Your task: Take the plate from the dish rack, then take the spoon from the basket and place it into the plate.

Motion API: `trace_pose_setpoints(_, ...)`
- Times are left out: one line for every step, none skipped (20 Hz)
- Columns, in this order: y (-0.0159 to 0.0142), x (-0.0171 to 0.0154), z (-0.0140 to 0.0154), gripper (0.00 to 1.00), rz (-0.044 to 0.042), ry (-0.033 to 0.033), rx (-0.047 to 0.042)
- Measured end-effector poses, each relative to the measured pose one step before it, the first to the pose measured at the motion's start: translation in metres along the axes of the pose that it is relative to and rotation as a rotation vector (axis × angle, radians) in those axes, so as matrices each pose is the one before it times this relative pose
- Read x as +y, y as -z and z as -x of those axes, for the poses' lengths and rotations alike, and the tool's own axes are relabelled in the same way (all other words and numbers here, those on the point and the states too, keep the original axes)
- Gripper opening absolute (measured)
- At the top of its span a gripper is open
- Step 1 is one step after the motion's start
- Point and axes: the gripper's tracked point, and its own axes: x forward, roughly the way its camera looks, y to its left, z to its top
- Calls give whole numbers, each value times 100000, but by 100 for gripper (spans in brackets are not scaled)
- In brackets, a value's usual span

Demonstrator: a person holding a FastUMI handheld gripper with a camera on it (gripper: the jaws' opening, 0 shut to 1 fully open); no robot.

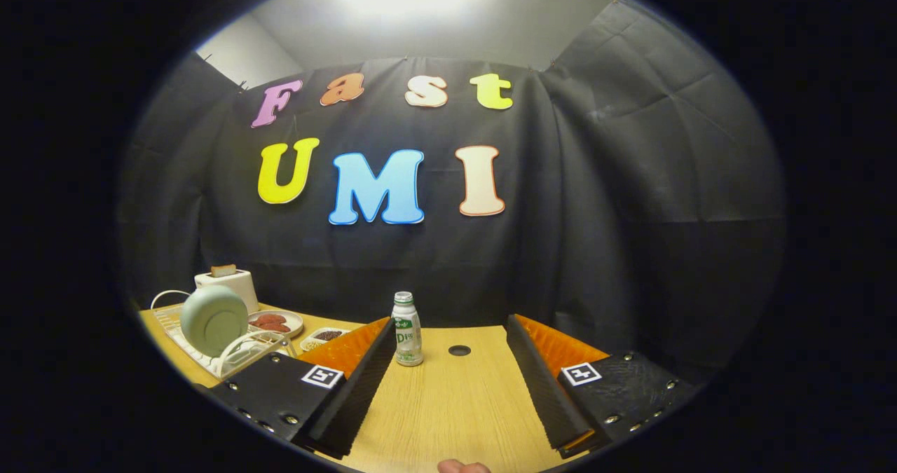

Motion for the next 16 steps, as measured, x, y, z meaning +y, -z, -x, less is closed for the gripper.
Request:
trace_pose_setpoints(-1130, 386, 592, 97, -984, 763, 922)
trace_pose_setpoints(-1200, 580, 702, 97, -1398, -482, 204)
trace_pose_setpoints(-1093, 678, 544, 97, -879, 227, -233)
trace_pose_setpoints(-1021, 434, 485, 97, -194, 588, -145)
trace_pose_setpoints(-816, 760, 544, 97, -541, -285, -473)
trace_pose_setpoints(-893, 882, 398, 97, -443, 188, -574)
trace_pose_setpoints(-704, 741, 88, 97, 455, 885, -153)
trace_pose_setpoints(-455, 819, 77, 97, 733, 789, 1063)
trace_pose_setpoints(-390, 1276, 87, 97, 609, -175, 710)
trace_pose_setpoints(-662, 1159, -166, 97, 1116, -61, -18)
trace_pose_setpoints(-581, 1014, -53, 97, 1176, -20, -143)
trace_pose_setpoints(-653, 1132, -88, 97, 763, 554, -191)
trace_pose_setpoints(-554, 1095, -13, 97, 751, 14, -489)
trace_pose_setpoints(-797, 1381, 36, 97, 326, -656, -951)
trace_pose_setpoints(-622, 1351, -120, 97, 529, -411, -972)
trace_pose_setpoints(-569, 1349, -98, 97, 256, -370, -683)
